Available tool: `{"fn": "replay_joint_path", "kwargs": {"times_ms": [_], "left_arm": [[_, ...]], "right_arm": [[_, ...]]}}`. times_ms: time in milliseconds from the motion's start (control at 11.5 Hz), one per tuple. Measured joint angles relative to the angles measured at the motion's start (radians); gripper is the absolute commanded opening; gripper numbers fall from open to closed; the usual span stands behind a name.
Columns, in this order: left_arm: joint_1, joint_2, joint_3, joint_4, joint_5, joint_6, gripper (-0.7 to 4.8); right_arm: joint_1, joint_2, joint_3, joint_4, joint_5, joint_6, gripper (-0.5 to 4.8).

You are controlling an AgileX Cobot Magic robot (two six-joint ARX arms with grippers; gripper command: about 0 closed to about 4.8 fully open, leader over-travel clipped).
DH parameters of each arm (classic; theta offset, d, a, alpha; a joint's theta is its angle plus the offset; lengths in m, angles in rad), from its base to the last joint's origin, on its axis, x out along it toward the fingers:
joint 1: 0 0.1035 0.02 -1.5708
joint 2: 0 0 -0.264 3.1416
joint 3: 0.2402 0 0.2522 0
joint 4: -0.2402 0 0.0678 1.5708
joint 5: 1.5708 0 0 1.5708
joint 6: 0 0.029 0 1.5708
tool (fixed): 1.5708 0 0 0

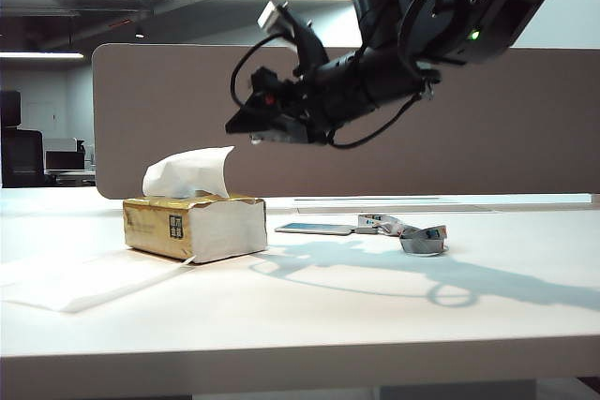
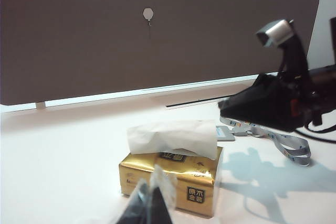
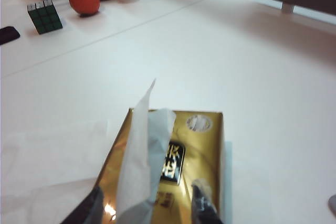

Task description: Pull out a tissue from the tissue box and use it to cover the ID card on the tabletop.

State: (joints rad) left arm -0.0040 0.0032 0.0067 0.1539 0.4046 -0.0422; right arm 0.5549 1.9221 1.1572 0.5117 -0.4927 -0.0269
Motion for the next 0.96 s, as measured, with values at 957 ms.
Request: {"fn": "replay_joint_path", "kwargs": {"times_ms": [957], "left_arm": [[0.000, 0.000, 0.000, 0.000, 0.000, 0.000, -0.05]], "right_arm": [[0.003, 0.111, 0.063, -0.003, -0.061, 0.079, 2.58]]}}
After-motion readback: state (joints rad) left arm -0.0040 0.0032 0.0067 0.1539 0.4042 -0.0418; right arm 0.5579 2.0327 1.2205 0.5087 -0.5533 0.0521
